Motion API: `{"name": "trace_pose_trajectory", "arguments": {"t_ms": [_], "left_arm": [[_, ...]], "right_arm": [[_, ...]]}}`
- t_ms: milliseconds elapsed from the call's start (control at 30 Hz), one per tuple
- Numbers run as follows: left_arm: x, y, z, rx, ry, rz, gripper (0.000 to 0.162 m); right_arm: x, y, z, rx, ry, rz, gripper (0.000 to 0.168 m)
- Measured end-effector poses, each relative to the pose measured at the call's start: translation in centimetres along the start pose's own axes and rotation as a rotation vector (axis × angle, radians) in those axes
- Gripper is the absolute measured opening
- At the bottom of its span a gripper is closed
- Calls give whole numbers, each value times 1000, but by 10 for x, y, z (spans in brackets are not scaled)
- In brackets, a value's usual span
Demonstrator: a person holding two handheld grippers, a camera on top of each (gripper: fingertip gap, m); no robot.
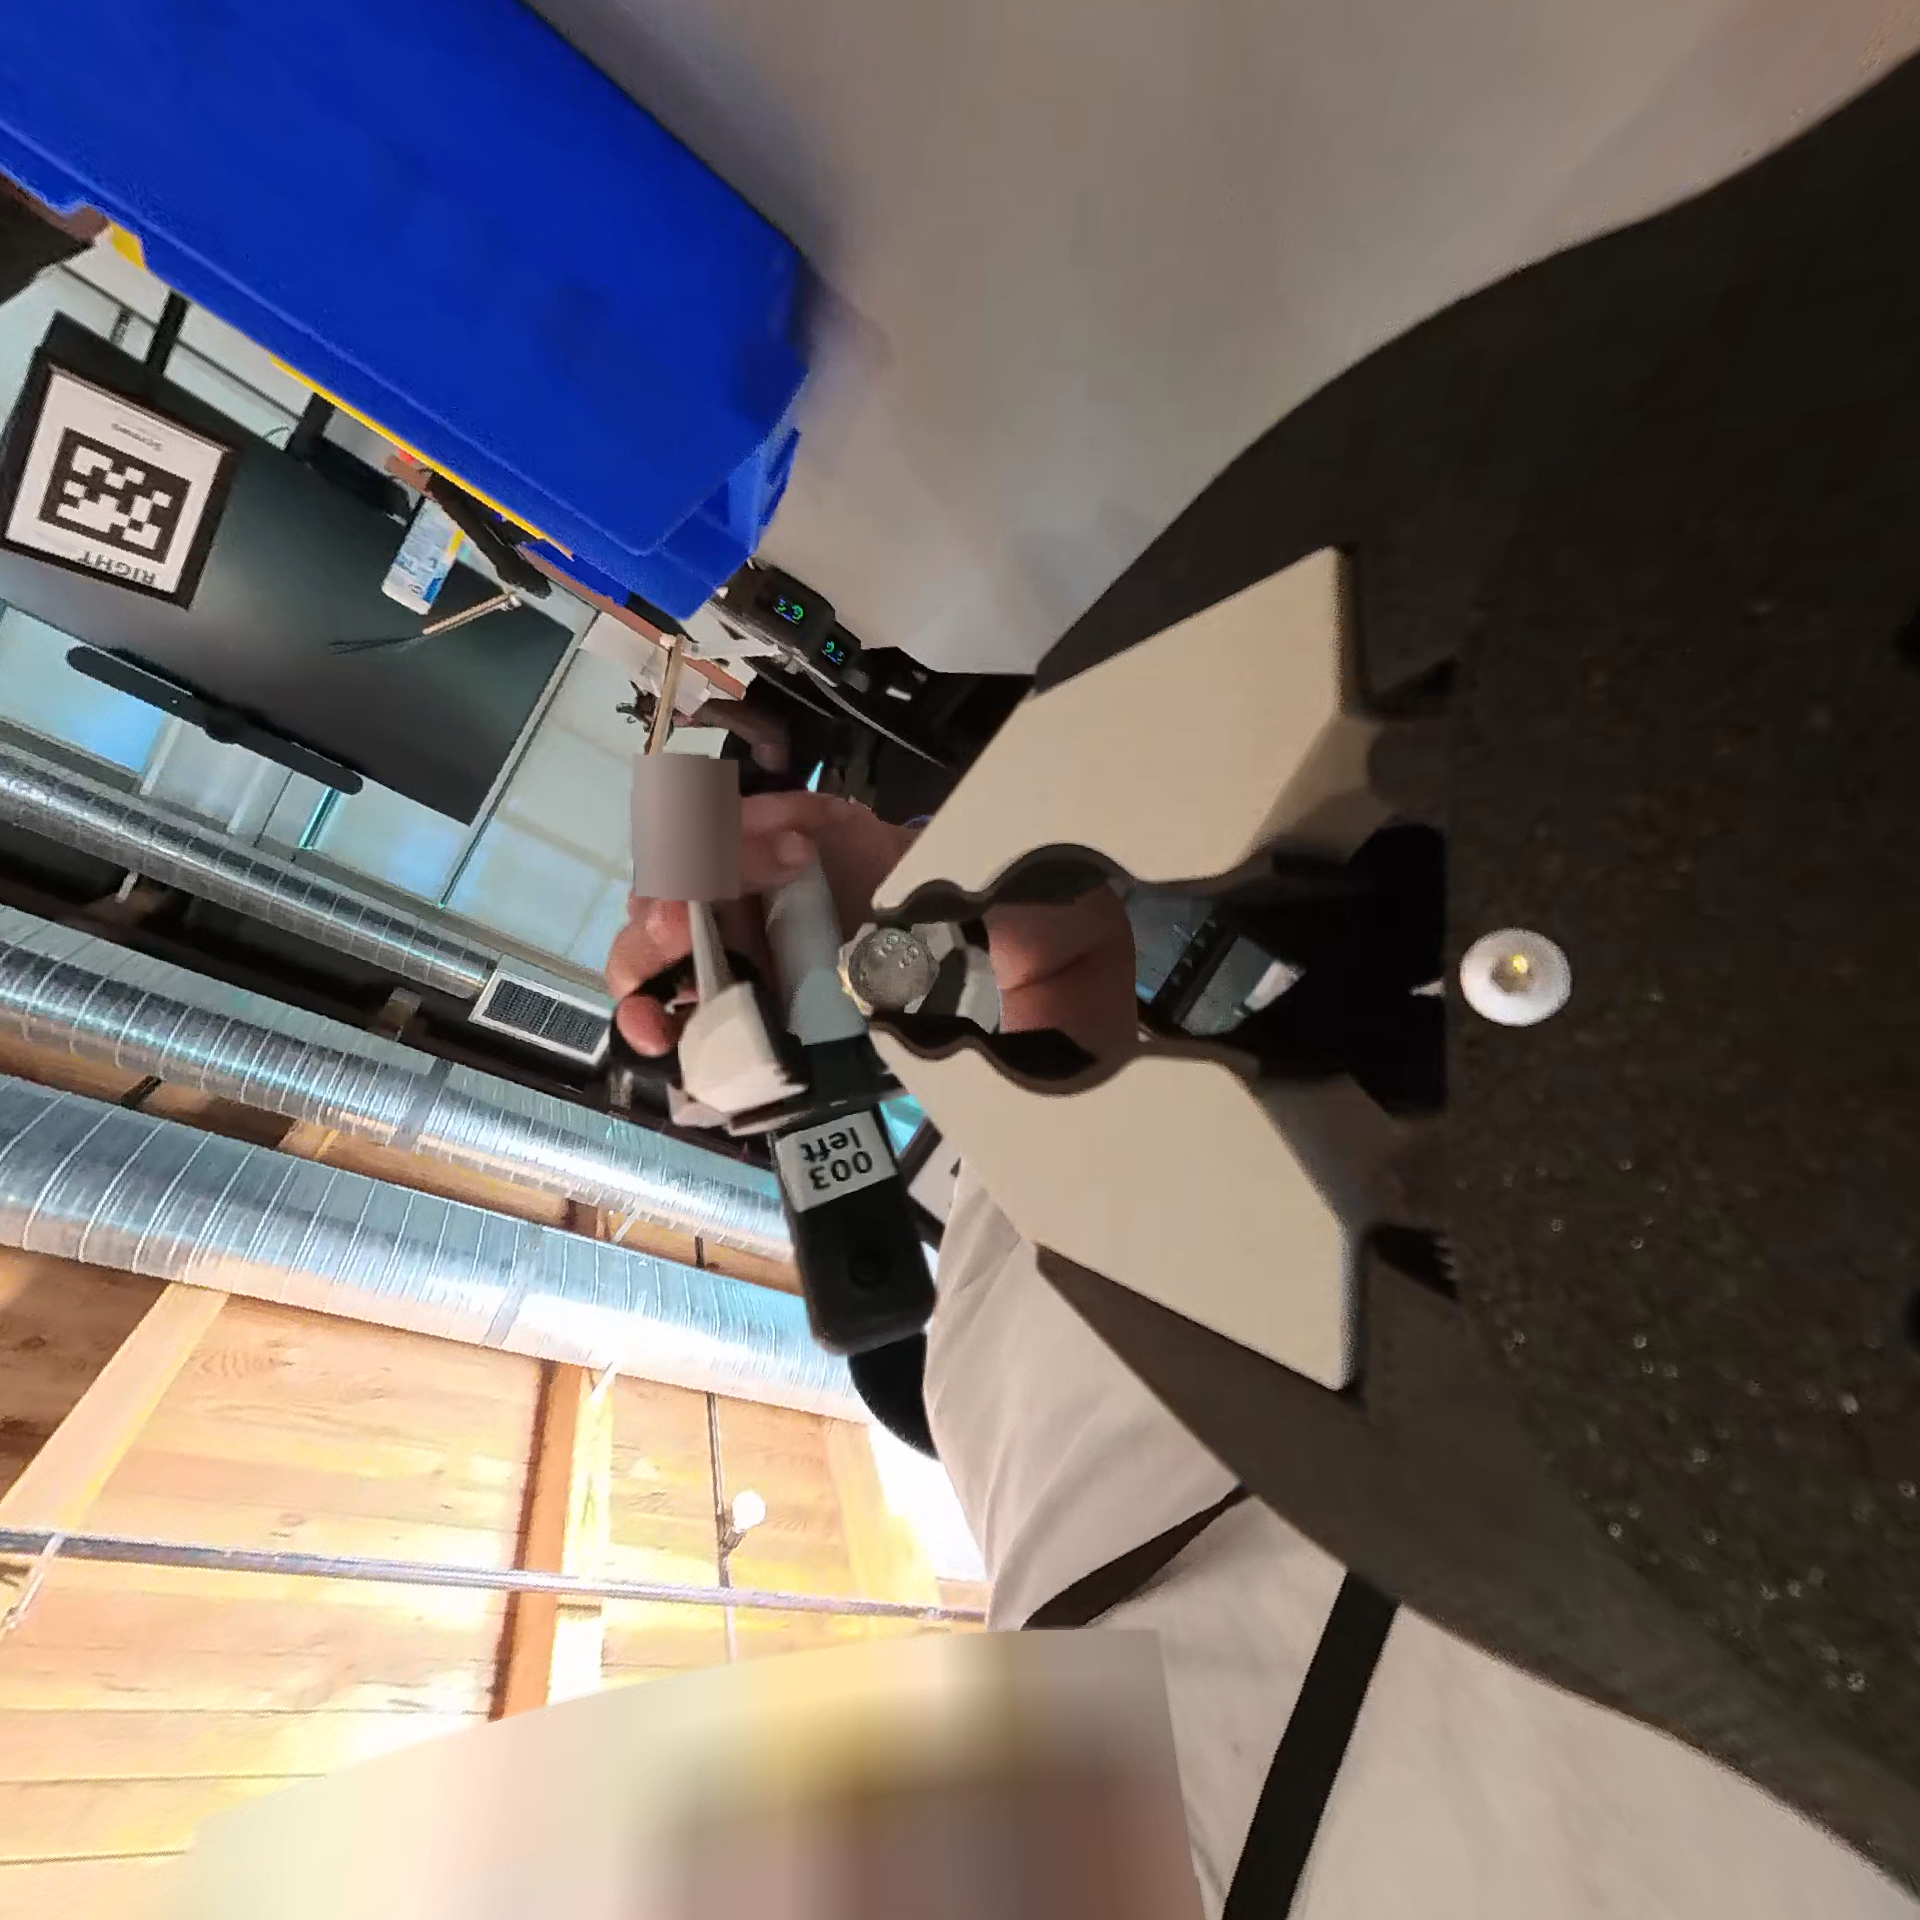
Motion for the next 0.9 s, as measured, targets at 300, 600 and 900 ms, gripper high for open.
{"name": "trace_pose_trajectory", "arguments": {"t_ms": [300,600,900], "left_arm": [[-1,-3,1,29,4,3,18],[4,-9,-14,-728,-310,180,17],[16,-16,-9,-1466,-841,484,17]], "right_arm": [[0,0,2,82,81,17,16],[-3,7,-14,-261,-48,18,16],[-3,-1,-53,-1055,-363,-150,16]]}}
Point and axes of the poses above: each gripper's, where its closed fingertips meet, x out along the fingers, y out of its top, z = x × y across the jaws, the point moved 7 cm from there along -x, back along the fingers, and after that the axes turned 6 degrees about -z, right-handed, at the moved point
